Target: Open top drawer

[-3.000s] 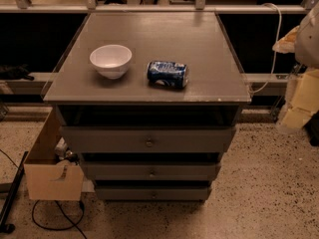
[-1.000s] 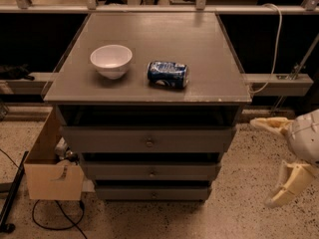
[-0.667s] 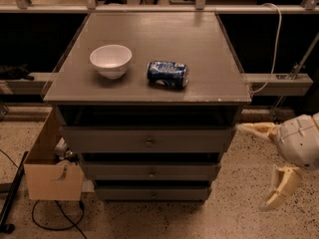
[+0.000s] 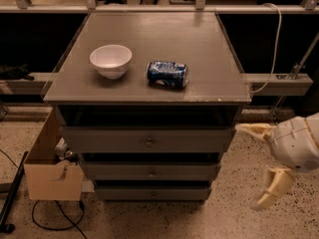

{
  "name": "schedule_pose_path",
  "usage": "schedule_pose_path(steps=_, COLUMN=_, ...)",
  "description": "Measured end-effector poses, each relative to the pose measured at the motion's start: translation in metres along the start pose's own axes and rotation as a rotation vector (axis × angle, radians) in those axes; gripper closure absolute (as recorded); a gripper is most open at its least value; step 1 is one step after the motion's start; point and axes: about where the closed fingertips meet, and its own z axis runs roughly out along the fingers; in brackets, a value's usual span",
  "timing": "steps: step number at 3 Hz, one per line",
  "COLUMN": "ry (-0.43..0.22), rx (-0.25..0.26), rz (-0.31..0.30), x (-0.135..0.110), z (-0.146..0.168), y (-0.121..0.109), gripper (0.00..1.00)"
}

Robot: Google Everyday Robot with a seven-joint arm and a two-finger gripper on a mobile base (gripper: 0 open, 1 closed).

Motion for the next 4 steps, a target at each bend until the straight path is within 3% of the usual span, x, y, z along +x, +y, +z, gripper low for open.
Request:
schedule_pose_path(steps=1, ry=0.0, rx=0.041, rz=0.091, x=0.007, z=0.033, y=-0.01, gripper=0.0)
schedule_pose_path(steps=2, ry=0.009, rx=0.072, rz=0.136, x=0.015, z=0.065, y=-0.03, gripper=0.0)
schedule_pose_path(steps=3, ry=0.028, rx=0.09, rz=0.105, x=0.008, z=0.096, y=-0.072, gripper=0.0)
schedule_pose_path(steps=4, ry=0.028, rx=0.087, rz=0.097, x=0.005, z=0.098, y=-0.075, gripper=0.0)
